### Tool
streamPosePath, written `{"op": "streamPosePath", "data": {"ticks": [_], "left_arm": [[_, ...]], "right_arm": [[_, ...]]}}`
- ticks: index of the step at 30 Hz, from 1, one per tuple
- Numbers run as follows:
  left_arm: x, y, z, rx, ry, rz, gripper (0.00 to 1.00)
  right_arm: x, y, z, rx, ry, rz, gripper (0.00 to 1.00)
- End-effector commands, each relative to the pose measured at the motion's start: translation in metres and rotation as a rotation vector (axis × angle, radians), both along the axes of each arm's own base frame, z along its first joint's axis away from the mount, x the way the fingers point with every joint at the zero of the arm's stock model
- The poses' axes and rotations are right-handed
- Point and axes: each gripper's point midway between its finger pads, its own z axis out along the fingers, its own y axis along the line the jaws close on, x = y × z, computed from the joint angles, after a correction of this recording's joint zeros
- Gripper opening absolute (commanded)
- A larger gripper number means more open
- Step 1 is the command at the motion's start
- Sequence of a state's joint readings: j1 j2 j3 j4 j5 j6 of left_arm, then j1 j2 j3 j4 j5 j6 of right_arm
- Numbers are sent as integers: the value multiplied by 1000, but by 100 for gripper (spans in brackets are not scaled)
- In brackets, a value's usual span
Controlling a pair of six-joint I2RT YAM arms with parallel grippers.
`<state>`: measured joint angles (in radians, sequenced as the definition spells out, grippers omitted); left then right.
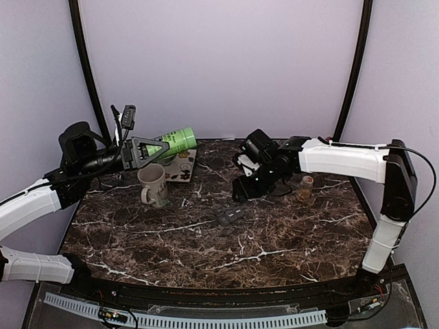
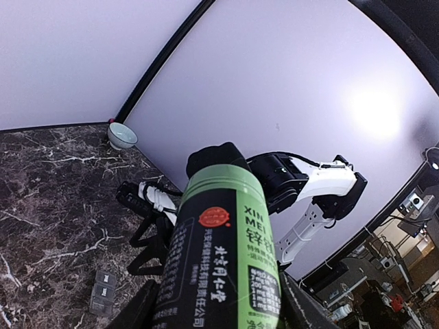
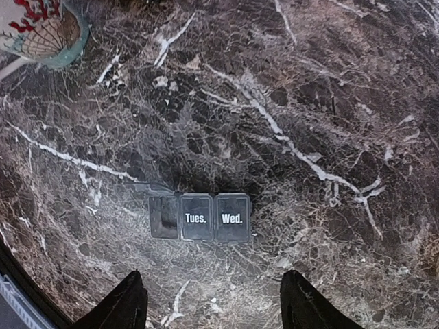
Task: Sort the pills into containers
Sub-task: Open the lid of the pill container.
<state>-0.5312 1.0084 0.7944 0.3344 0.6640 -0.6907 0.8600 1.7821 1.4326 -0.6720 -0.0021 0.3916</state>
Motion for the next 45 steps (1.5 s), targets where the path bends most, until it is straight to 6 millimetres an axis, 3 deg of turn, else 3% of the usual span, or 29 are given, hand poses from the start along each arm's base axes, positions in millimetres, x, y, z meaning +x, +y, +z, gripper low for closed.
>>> {"op": "streamPosePath", "data": {"ticks": [1,14,24,45], "left_arm": [[-7,4,4,2,-30,7,0],[-9,6,1,16,-21,12,0],[-11,8,0,25,-22,15,0],[-18,9,1,36,-31,0,0]], "right_arm": [[-5,10,-11,-63,-18,109,68],[-3,22,-62,-174,36,127,69],[6,24,-77,-230,57,82,70],[-2,31,-94,-264,98,67,69]]}}
